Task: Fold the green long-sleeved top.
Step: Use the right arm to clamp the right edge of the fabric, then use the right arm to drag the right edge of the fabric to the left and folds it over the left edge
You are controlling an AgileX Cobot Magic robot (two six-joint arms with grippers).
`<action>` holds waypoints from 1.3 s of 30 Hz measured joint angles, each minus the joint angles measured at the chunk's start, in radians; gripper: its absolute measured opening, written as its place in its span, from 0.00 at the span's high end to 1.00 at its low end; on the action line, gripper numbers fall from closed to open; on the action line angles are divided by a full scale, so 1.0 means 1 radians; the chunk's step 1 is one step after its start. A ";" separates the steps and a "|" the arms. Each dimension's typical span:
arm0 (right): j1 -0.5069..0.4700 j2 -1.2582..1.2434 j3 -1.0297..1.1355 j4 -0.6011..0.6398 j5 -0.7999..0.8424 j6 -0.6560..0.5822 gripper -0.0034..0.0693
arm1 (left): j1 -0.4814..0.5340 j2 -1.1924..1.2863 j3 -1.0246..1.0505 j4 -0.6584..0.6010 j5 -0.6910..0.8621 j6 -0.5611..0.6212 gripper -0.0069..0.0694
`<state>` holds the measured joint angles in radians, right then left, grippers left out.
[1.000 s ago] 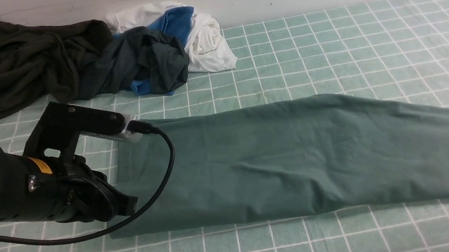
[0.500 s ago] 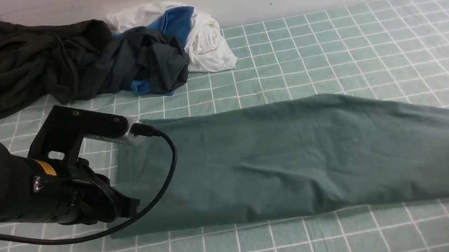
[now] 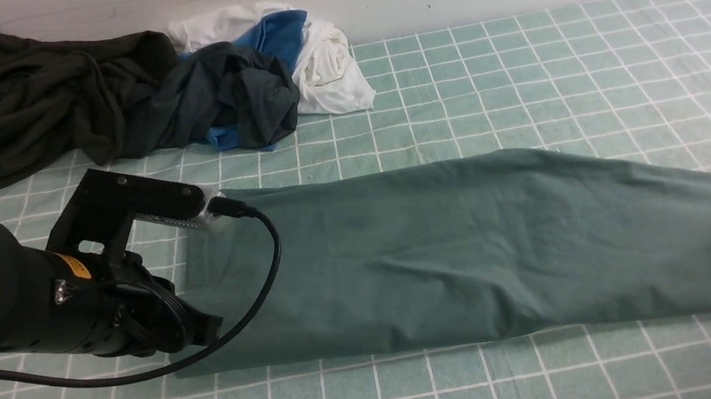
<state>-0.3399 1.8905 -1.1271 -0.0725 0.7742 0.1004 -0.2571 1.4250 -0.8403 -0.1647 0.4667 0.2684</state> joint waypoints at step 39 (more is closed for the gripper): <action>0.971 -0.023 -0.555 0.170 -0.013 -0.100 0.91 | 0.000 -0.593 0.000 0.109 0.208 0.001 0.91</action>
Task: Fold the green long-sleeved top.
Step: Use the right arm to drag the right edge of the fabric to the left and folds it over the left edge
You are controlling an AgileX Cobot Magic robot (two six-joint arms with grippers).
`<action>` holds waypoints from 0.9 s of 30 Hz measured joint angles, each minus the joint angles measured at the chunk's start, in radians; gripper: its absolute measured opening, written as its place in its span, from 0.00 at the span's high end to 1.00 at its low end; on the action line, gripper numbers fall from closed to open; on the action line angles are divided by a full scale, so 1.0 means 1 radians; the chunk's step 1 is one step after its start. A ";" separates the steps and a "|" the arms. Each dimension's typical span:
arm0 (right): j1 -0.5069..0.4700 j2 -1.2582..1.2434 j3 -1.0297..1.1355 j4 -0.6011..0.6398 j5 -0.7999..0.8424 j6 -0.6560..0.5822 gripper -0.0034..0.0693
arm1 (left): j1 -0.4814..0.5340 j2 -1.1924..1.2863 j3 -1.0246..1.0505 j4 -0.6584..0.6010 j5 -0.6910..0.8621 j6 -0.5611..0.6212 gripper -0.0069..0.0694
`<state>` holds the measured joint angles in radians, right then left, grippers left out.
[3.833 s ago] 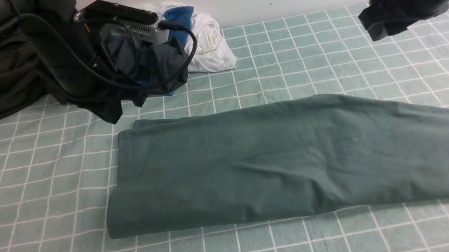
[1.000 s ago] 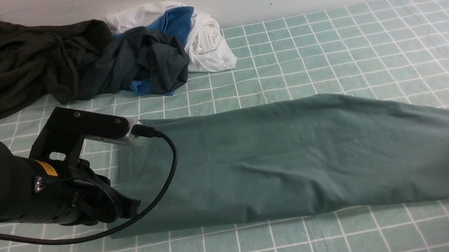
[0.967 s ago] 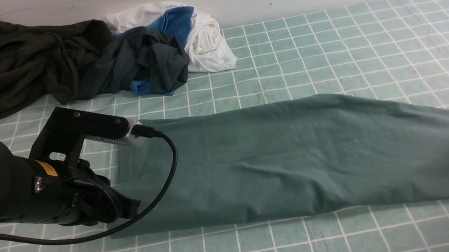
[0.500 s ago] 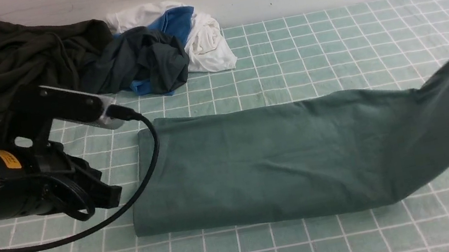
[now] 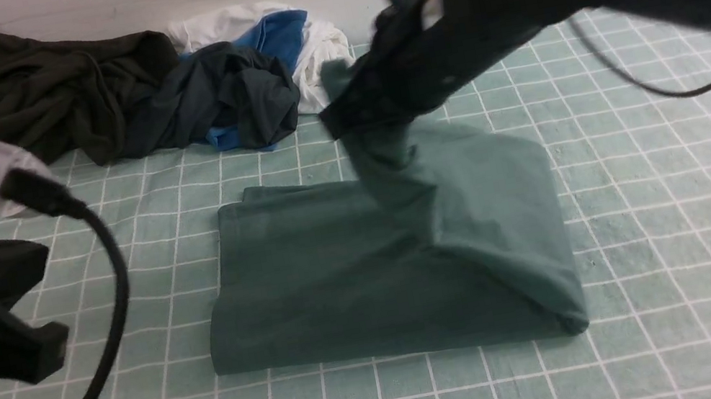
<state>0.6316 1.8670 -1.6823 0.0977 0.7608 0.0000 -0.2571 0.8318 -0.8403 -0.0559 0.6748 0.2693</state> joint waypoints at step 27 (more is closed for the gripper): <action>0.092 0.234 -0.519 -0.186 0.490 -0.055 0.49 | 0.000 -0.504 0.090 0.063 0.260 -0.010 0.91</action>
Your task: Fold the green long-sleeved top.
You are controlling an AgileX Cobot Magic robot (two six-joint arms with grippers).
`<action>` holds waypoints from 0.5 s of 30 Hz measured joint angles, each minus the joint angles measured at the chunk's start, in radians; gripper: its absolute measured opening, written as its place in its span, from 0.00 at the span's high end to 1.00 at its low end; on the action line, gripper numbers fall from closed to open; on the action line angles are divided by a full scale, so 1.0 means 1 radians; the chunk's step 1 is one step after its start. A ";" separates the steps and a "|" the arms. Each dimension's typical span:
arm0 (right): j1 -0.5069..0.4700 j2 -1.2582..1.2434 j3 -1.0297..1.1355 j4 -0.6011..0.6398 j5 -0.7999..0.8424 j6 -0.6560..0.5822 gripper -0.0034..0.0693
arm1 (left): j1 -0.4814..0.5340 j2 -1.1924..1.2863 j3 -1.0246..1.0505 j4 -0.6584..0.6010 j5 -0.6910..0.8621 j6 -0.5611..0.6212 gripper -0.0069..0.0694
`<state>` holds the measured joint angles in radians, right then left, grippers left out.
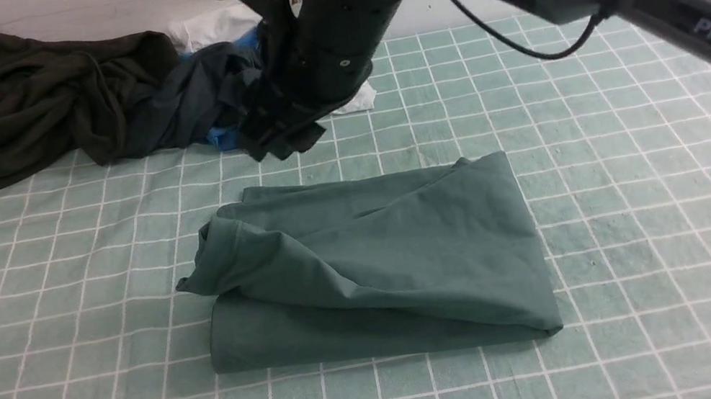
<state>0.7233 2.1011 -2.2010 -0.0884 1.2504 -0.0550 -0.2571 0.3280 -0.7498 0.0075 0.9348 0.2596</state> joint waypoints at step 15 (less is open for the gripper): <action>0.026 0.301 -0.002 0.216 -0.004 -0.035 0.68 | 0.000 -0.153 0.104 -0.053 0.196 -0.001 0.91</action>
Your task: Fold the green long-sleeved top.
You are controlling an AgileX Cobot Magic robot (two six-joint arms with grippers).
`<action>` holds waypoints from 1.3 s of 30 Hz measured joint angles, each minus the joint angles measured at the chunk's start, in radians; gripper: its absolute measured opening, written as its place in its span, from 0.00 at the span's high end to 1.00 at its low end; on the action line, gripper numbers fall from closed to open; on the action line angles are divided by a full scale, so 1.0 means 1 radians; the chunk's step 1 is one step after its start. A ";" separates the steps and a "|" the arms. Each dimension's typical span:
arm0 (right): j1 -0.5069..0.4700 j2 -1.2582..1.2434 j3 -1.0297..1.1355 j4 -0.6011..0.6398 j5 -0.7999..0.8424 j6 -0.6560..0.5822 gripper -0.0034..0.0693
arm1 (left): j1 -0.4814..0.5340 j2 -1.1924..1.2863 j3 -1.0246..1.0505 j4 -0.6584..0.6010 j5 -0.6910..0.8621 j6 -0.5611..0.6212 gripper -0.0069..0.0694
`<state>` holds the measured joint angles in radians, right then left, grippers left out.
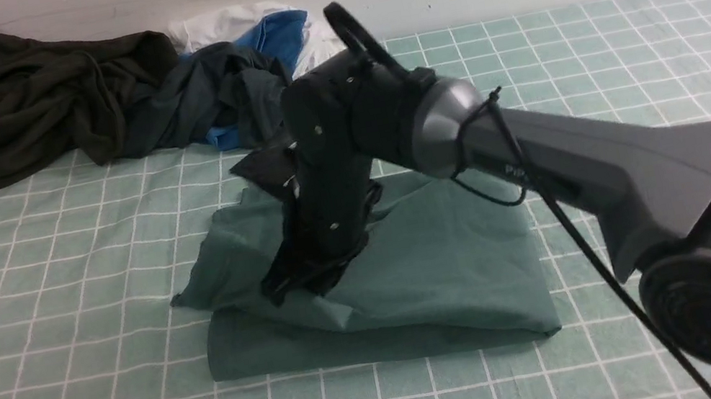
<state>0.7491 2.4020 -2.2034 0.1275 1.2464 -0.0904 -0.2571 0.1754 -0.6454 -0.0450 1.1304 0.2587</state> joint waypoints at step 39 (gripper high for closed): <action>0.119 -1.677 1.359 0.041 -0.620 -0.043 0.68 | 0.000 -0.004 0.000 -0.001 0.074 0.001 0.91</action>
<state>0.8681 0.7249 -0.8448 0.1683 0.6259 -0.1334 -0.2571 0.1718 -0.6454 -0.0459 1.2041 0.2597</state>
